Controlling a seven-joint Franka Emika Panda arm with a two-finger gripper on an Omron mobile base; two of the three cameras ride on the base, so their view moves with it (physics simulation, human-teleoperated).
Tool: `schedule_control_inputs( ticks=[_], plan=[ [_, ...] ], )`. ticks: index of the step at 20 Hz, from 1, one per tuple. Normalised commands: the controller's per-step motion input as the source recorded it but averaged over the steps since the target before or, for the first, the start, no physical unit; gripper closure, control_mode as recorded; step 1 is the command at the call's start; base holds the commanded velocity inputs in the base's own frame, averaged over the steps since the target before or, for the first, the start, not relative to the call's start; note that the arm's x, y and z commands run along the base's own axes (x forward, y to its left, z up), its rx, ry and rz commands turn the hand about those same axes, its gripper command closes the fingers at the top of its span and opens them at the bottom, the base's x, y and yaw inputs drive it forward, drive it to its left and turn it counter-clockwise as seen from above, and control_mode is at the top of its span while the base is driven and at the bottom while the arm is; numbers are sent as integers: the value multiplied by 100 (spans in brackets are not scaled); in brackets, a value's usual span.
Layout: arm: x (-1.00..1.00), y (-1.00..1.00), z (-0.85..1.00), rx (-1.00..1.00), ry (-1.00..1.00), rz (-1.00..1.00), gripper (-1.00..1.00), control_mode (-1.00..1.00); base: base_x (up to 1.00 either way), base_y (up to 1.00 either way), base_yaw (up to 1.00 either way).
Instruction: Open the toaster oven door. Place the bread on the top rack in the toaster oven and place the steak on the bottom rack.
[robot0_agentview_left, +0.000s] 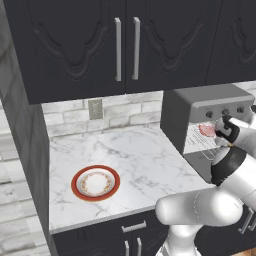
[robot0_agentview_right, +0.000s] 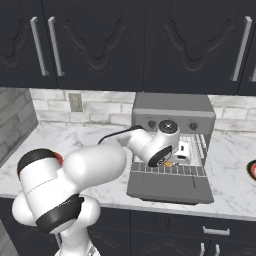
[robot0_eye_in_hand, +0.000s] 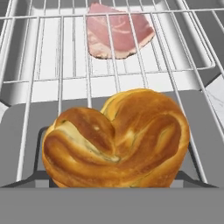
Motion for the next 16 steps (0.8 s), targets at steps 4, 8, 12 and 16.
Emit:
schedule_control_inputs(
  ticks=[4,8,12,16],
  plan=[
    [6,-1,-6,3,0,5,100,-100,0,0,0],
    [0,-1,-8,0,0,4,100,-100,0,0,0],
    [0,-3,-10,0,0,4,-100,-100,0,0,0],
    [0,-5,0,1,0,2,-100,-100,0,0,0]
  ],
)
